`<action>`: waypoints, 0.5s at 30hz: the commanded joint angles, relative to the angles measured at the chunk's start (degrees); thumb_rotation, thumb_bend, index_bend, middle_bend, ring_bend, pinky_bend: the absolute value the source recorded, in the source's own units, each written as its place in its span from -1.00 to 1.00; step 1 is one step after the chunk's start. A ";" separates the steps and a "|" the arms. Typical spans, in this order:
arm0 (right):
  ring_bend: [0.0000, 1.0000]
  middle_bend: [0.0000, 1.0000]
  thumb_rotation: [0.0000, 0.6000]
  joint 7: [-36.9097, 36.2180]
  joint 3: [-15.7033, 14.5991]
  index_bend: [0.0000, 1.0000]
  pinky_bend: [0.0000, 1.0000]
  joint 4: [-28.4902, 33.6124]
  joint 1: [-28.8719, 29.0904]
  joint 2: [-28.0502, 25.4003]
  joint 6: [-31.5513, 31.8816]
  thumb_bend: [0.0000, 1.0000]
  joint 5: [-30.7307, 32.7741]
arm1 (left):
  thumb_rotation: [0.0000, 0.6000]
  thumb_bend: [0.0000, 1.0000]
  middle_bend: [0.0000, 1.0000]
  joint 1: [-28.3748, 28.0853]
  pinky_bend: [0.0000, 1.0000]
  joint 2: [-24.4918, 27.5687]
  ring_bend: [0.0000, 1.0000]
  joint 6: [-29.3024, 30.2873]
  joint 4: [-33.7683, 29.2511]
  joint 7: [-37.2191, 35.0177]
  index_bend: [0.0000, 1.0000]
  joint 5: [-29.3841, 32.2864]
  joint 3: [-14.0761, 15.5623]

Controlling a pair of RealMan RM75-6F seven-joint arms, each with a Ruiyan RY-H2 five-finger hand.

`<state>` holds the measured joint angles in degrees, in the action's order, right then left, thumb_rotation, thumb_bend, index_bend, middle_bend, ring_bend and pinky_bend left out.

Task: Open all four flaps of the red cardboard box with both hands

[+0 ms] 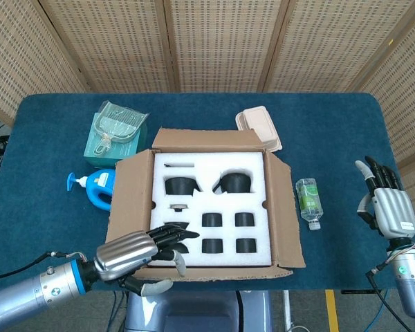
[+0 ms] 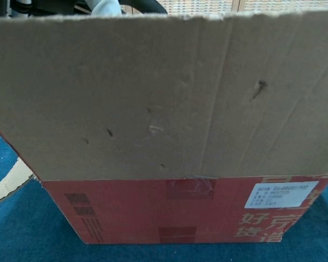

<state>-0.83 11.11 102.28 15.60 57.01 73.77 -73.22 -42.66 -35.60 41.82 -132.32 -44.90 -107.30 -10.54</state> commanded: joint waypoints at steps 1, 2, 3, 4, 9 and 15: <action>-1.00 -0.99 1.00 0.00 -0.01 -1.00 -1.00 0.10 -0.05 -0.08 0.07 0.96 -0.03 | -0.75 -0.26 -1.00 -1.49 -1.00 1.84 -1.00 1.91 0.55 -4.47 -0.24 -4.70 2.57; -1.00 -0.99 1.00 0.00 0.00 -1.00 -1.00 0.13 -0.06 -0.11 0.09 0.96 -0.03 | -0.75 -0.26 -1.00 -1.65 -1.00 2.09 -1.00 2.39 0.66 -5.04 -0.24 -5.22 2.81; -1.00 -0.99 1.00 -0.02 -0.02 -1.00 -1.00 0.16 -0.08 -0.14 0.08 0.96 -0.04 | -0.75 -0.27 -1.00 -1.89 -1.00 2.56 -1.00 3.34 0.96 -5.99 -0.24 -6.03 3.22; -1.00 -0.99 1.00 -0.06 -0.02 -1.00 -1.00 0.17 -0.08 -0.16 0.07 0.96 -0.04 | -0.75 -0.27 -1.00 -2.05 -1.00 2.90 -1.00 3.99 1.20 -6.60 -0.24 -6.51 3.51; -1.00 -0.99 1.00 -0.38 0.00 -1.00 -1.00 0.06 -0.11 -0.24 0.05 0.96 -0.06 | -0.76 -0.27 -1.00 -2.60 -1.00 4.21 -1.00 5.63 2.29 -7.77 -0.24 -6.89 4.49; -1.00 -0.99 1.00 -0.62 -0.09 -1.00 -1.00 -0.08 -0.18 -0.41 -0.01 0.96 -0.16 | -0.75 -0.27 -1.00 -2.86 -1.00 4.58 -1.00 6.43 3.01 -5.92 -0.24 -5.96 5.37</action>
<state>-1.46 11.03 102.20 15.43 56.61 73.76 -73.38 -45.77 -31.19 47.75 -129.61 -51.94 -113.81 -5.28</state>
